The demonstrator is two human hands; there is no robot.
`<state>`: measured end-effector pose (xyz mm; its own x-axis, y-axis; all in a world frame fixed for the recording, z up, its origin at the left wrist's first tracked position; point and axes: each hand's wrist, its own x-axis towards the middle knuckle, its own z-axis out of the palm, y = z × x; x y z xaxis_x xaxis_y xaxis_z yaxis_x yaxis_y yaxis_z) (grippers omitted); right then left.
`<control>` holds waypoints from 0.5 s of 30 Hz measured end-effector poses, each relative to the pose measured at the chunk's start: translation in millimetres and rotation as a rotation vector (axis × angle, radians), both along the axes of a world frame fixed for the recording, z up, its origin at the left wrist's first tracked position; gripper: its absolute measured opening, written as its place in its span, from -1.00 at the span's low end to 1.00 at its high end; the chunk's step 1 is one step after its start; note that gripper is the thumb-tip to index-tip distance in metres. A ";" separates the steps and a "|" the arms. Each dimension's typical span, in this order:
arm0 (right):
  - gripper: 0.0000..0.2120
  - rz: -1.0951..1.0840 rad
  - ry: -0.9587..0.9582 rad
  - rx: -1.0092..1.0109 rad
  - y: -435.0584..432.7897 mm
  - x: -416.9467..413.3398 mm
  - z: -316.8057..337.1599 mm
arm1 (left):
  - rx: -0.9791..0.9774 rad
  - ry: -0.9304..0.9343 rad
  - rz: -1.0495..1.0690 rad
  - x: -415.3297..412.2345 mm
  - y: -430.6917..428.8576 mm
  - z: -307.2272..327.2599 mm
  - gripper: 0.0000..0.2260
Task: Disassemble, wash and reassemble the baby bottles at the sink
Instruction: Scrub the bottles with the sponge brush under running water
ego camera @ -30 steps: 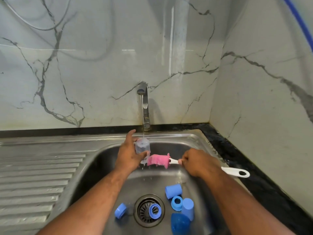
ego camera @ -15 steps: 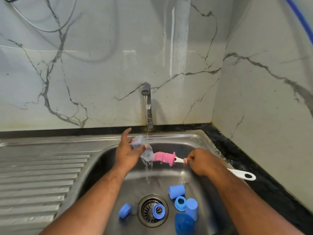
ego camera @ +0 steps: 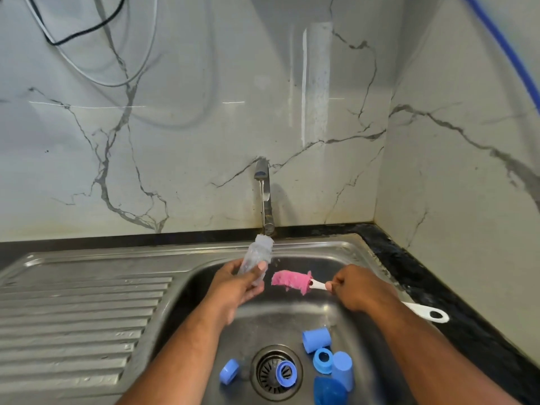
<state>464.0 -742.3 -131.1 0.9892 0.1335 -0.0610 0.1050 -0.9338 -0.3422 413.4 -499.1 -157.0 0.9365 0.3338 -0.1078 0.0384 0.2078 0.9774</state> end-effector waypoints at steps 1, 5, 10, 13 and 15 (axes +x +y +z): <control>-0.78 -0.001 0.001 0.005 -0.7 0.9 -0.7 | 0.054 -0.012 -0.008 -0.4 -2.5 -2.1 -0.63; -0.78 -0.013 0.005 0.028 -2.3 5.3 -2.6 | 0.353 -0.059 0.010 7.5 6.4 -10.2 -0.66; -0.75 -0.007 0.008 0.033 -3.8 10.1 -5.2 | 0.418 -0.107 0.013 17.4 11.0 -16.0 -0.54; -0.74 -0.002 0.009 0.021 -2.3 8.6 -5.8 | 0.428 -0.133 0.009 20.6 6.5 -17.1 -0.52; -0.75 0.001 0.014 0.022 -1.3 7.6 -6.0 | 0.419 -0.108 0.043 20.8 2.8 -19.2 -0.56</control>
<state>471.7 -743.6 -137.1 0.9881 0.1361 -0.0721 0.1010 -0.9258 -0.3642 434.1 -496.3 -176.2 0.9190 0.3671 0.1436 -0.0692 -0.2085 0.9756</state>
